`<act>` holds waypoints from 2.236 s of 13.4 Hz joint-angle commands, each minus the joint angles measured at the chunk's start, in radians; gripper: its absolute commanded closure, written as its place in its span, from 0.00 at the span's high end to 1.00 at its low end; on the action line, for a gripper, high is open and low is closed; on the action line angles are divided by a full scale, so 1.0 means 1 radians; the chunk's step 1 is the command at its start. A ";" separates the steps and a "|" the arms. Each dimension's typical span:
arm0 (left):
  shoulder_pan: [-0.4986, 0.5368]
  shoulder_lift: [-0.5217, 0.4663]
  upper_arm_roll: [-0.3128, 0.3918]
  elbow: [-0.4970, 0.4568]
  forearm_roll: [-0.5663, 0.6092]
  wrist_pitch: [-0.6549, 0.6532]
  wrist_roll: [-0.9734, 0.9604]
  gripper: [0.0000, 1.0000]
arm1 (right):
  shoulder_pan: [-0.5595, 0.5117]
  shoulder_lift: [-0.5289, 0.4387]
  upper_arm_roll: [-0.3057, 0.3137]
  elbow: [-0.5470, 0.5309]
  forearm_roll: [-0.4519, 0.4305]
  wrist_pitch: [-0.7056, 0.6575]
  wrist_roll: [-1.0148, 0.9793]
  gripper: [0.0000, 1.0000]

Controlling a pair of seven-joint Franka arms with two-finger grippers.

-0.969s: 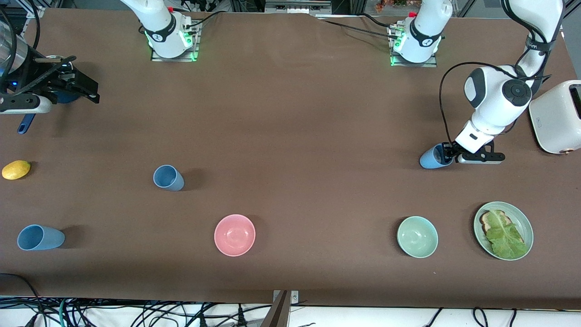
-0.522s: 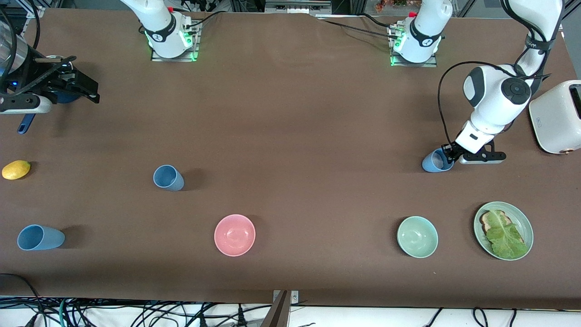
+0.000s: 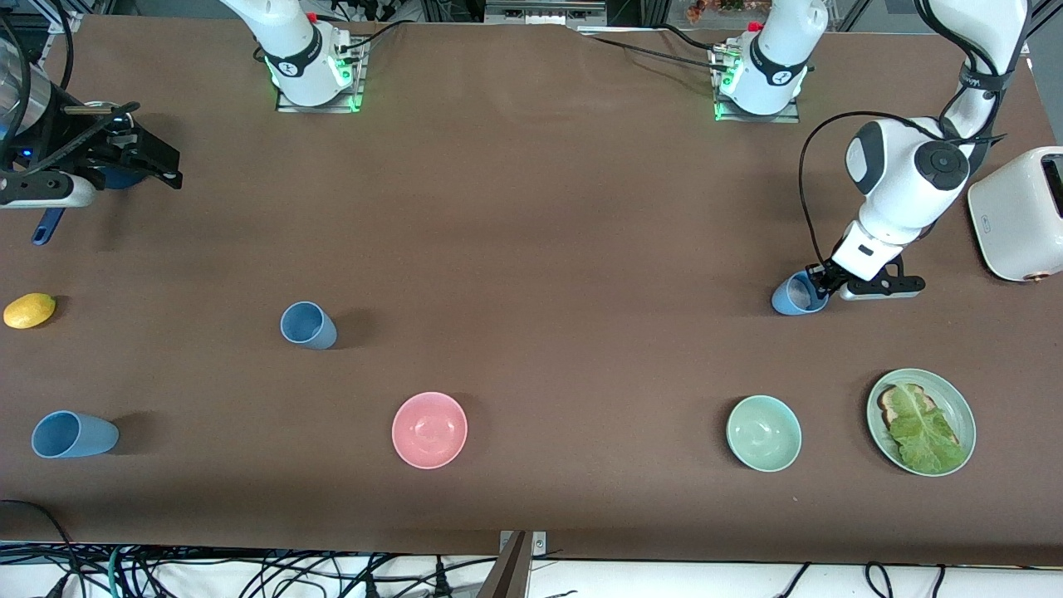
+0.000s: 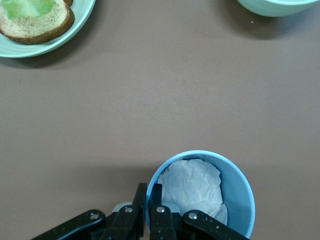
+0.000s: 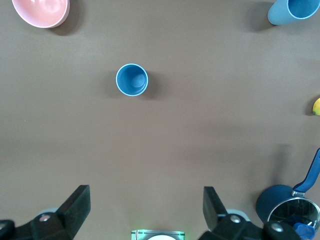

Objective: Stack blue cups with both arms
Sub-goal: 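Close the left gripper on the blue cup's rim, then lift and carry the blue cup with the left gripper toward table center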

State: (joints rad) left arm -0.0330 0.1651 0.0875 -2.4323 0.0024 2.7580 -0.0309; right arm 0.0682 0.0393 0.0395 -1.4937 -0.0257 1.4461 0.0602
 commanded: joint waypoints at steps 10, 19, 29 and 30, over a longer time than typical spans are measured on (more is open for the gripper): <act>-0.037 -0.163 -0.005 0.145 -0.015 -0.429 -0.053 0.00 | -0.001 -0.012 -0.001 -0.003 0.000 -0.013 -0.014 1.00; -0.059 -0.171 -0.256 0.334 -0.018 -0.698 -0.490 0.00 | -0.001 -0.010 -0.001 -0.003 0.000 -0.010 -0.014 1.00; -0.286 -0.105 -0.351 0.388 -0.016 -0.680 -0.990 0.00 | -0.001 -0.010 -0.003 -0.003 -0.002 -0.012 -0.014 1.00; -0.304 -0.092 -0.350 0.394 -0.016 -0.657 -1.024 0.00 | -0.001 -0.009 -0.004 -0.003 -0.002 -0.010 -0.014 1.00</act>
State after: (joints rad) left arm -0.3034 0.0234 -0.2713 -2.0825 0.0024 2.0898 -0.9981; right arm 0.0679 0.0393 0.0385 -1.4938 -0.0257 1.4438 0.0602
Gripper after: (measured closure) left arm 0.938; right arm 0.000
